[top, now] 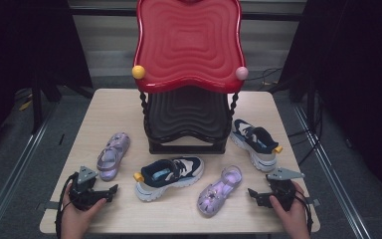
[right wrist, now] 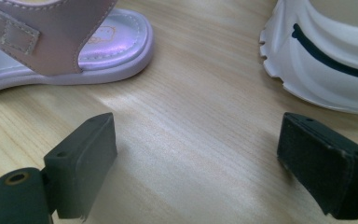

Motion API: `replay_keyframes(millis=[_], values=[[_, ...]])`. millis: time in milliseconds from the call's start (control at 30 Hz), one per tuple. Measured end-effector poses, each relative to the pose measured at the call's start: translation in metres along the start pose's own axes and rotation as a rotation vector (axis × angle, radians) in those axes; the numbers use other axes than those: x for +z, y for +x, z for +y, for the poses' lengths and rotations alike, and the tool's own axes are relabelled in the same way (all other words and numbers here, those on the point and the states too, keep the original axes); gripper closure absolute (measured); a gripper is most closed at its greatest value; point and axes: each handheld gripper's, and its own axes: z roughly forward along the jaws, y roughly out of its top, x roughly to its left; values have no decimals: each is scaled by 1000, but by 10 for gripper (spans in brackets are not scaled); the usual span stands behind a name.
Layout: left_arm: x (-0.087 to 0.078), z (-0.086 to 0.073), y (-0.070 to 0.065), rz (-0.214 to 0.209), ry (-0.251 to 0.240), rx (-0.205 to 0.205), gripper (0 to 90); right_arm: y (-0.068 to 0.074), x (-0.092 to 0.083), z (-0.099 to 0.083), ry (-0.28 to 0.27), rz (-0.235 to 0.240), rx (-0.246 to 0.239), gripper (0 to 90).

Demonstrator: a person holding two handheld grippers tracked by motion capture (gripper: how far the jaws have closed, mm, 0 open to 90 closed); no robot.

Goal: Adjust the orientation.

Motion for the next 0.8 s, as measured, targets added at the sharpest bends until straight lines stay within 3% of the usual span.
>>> replay_keyframes(millis=[800], values=[[0, 0, 0, 1, -2, -1, 101, 0, 0, 0, -1, 1, -4, 113]])
